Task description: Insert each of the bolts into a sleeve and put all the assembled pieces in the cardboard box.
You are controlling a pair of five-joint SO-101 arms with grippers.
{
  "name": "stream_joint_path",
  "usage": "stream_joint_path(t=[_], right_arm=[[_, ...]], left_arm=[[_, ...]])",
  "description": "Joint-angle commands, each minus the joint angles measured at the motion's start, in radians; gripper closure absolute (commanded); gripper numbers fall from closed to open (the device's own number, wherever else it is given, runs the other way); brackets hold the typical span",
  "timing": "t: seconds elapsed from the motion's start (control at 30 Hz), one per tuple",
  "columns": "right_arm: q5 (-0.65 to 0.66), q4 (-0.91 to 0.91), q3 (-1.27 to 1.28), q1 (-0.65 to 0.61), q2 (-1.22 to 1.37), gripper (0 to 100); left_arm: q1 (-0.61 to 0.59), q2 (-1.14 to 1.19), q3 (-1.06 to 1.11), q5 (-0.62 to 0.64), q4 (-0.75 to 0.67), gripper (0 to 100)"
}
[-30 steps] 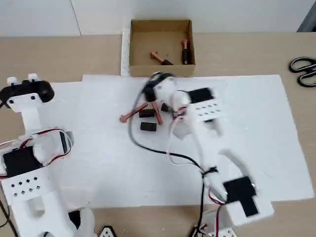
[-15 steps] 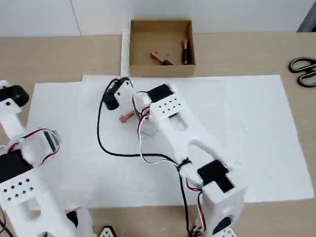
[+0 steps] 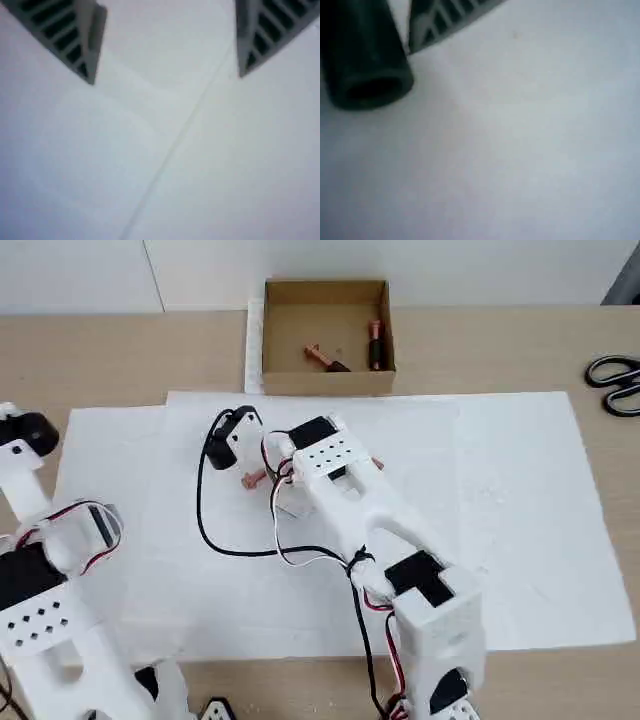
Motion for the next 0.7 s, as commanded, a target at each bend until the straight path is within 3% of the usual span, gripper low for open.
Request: stream_joint_path(t=[0.0, 0.23, 0.67], right_arm=[[0.008, -0.022, -0.051, -0.002, 0.015, 78.5], [0.003, -0.015, -0.049, -0.008, 0.036, 79.5], [-0.012, 0.058, -0.069, -0.015, 0.027, 96.6]], left_arm=[[0.003, 0.000, -0.044, 0.006, -0.005, 82], [0.003, 0.000, -0.041, 0.006, -0.006, 82], [0.003, 0.000, -0.039, 0.006, -0.005, 82]])
